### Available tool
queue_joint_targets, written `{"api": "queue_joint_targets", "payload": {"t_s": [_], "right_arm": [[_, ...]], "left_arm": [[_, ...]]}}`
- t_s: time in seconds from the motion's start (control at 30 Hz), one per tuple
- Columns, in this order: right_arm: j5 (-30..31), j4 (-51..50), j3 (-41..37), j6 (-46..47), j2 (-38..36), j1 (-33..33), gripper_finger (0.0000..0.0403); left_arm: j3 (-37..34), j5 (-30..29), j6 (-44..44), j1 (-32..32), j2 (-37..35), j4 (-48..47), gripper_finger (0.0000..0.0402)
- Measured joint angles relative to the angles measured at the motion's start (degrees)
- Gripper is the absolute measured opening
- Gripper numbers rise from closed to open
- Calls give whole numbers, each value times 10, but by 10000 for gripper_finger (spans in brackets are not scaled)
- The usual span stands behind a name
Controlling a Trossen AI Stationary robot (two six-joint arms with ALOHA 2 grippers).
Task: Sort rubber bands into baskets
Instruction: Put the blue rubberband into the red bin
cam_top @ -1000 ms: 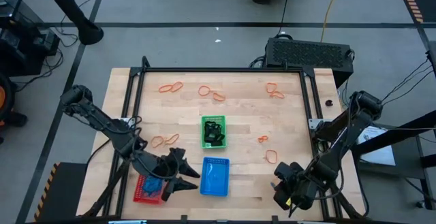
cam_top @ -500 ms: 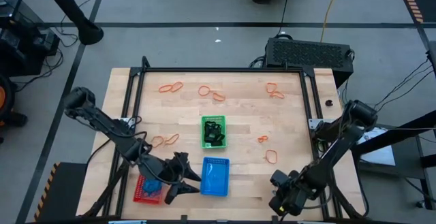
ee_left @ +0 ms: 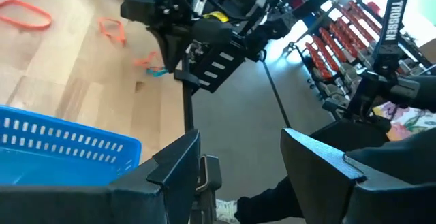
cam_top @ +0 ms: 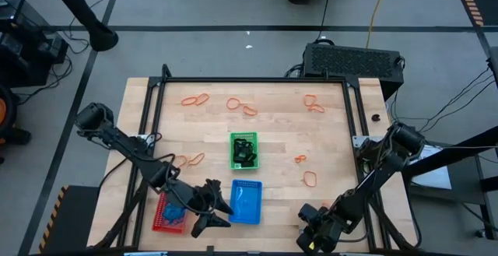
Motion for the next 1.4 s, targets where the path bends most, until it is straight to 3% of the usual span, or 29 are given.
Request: {"api": "queue_joint_targets", "payload": {"t_s": [0.37, 0.53, 0.73, 0.83, 0.97, 1.13, 1.4], "right_arm": [[65, -36, 0, -15, -74, -2, 0], [127, -30, 0, -48, -121, 0, 0], [144, -77, 0, -48, -158, -1, 0], [150, -28, 0, -97, -169, -4, 0], [160, 83, 0, -193, -175, -19, 0], [154, 242, 0, -294, -175, -44, 0], [125, 341, 0, -337, -175, -71, 0]], "left_arm": [[0, 21, 0, 18, 0, 12, 210], [0, 21, 1, 34, 0, 22, 210], [0, 21, 7, 49, 0, 31, 210], [0, 21, 40, 59, 10, 73, 210], [2, 28, 102, 73, 58, 201, 210], [46, 86, 190, 92, 147, 335, 210], [146, 191, 240, 122, 227, 334, 210]]}}
